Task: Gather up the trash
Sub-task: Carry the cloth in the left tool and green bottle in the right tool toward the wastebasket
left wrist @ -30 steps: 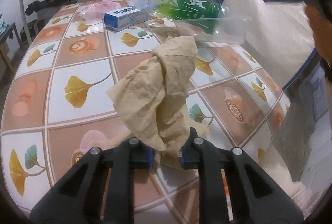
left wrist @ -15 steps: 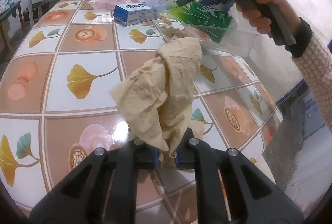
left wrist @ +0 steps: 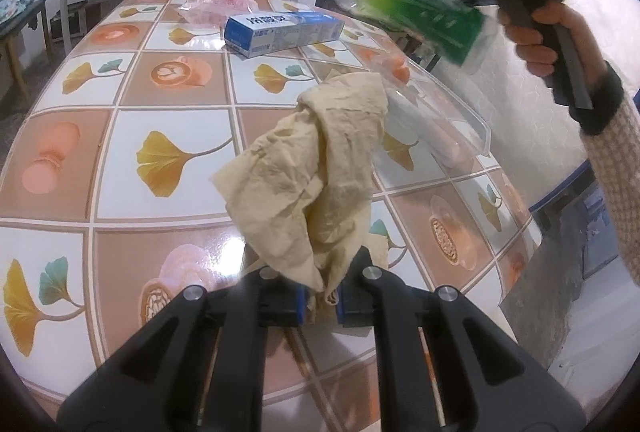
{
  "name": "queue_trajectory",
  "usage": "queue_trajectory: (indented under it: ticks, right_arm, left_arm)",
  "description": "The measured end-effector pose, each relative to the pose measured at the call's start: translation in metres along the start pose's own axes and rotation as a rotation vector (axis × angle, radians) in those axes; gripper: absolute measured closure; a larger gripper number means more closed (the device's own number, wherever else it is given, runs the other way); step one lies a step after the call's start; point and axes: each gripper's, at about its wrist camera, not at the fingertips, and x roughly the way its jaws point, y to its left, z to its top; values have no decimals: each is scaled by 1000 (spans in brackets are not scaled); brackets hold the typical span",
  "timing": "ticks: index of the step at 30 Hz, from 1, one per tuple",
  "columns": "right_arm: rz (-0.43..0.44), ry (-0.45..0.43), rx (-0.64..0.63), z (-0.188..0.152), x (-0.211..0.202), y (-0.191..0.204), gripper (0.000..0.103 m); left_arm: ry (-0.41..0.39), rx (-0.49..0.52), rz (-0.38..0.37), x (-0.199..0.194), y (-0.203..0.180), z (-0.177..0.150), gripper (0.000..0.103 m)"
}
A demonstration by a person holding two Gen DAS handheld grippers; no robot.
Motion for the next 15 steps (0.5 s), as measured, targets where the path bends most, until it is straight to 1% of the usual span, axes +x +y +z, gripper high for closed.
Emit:
queue_trajectory:
  ticks: [3,7,10,13,15]
  right_arm:
    - [37,-61,47,-6,-29,-10,49]
    - [95,-159,121,-29,-79,-28,50]
    - [119,-225,187,-61,-119,-48,51]
    - [127,-256,240,-92,-145,-66,51]
    - [116,-275,285,-122,-165,-80,51]
  left_arm:
    - [-9,8,2,-6,-6,2,94]
    - [-31,27,0,-18,-17,6,94]
    - [-43,45,-13,-24,-29,11,94]
    - [-51,70,-40,-27,-45,17,94]
    - [-53,98,-69,-27,-60,22,94]
